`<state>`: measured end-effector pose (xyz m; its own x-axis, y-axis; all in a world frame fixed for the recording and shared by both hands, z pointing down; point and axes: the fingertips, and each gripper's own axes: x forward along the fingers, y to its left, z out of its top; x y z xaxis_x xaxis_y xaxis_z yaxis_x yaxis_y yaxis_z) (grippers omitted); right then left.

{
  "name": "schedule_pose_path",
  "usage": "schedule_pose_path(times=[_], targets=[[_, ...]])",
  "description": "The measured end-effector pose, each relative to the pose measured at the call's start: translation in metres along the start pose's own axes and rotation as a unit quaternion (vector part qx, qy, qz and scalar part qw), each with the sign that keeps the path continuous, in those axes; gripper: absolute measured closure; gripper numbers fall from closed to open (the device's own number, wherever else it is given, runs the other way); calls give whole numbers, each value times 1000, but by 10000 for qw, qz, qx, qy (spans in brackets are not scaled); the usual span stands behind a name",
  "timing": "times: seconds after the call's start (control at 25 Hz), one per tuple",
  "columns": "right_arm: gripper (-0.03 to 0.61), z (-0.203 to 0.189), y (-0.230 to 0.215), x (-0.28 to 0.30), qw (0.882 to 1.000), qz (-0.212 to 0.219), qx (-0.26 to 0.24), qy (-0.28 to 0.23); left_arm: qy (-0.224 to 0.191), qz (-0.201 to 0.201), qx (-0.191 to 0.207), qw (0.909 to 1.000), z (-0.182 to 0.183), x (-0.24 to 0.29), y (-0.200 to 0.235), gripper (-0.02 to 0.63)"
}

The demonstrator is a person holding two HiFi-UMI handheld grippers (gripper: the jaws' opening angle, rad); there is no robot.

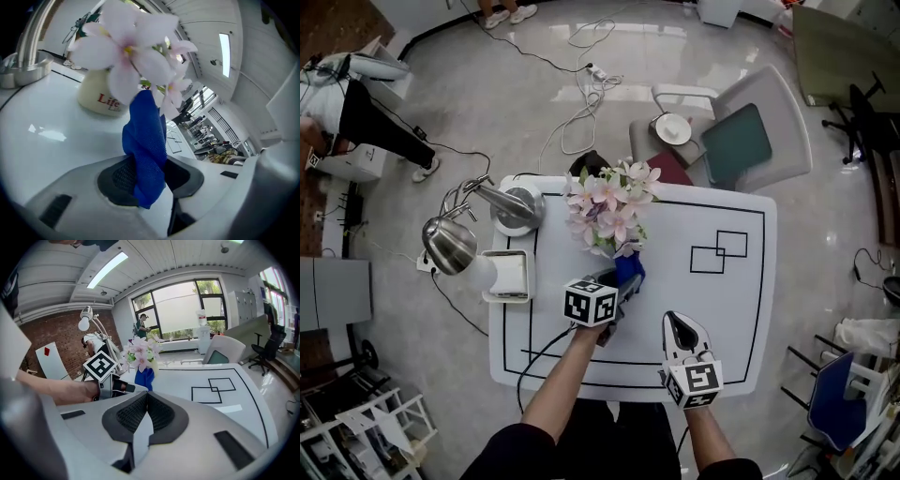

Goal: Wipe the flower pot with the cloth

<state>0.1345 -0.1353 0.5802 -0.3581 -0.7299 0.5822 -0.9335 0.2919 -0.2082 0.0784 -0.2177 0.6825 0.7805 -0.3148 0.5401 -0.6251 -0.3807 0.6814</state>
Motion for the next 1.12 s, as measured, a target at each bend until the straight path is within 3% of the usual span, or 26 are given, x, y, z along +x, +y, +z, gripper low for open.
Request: schedule_pose_path(times=[0.12,0.2,0.4,0.48,0.68,0.88,1.12], targets=[[569,-2,-13,-7,9999,-71,80,-30,-122,-446,-43,9989,6,27,-36,472],[569,-5,-22,-10,9998,-127,149,-26,-421,-515,-247,9975,18,45,-49,472],[569,-5,-45,-19,9993,-200,301,-26,-1438,42,-956,9850,70,79,-41,472],[569,-5,-49,-21,9991,-200,372,-17,-1786,289,-1143,9768,89,83,-34,472],[569,-4,-54,-16,9987,-110,498,13,-2560,799,-1920,9441,125,89,-11,472],[569,4,-49,-7,9985,33,552,7,-2947,1177,-2391,9177,137,94,7,472],[569,8,-48,2,9985,103,527,45,-3114,1279,-2683,9026,139,92,17,472]])
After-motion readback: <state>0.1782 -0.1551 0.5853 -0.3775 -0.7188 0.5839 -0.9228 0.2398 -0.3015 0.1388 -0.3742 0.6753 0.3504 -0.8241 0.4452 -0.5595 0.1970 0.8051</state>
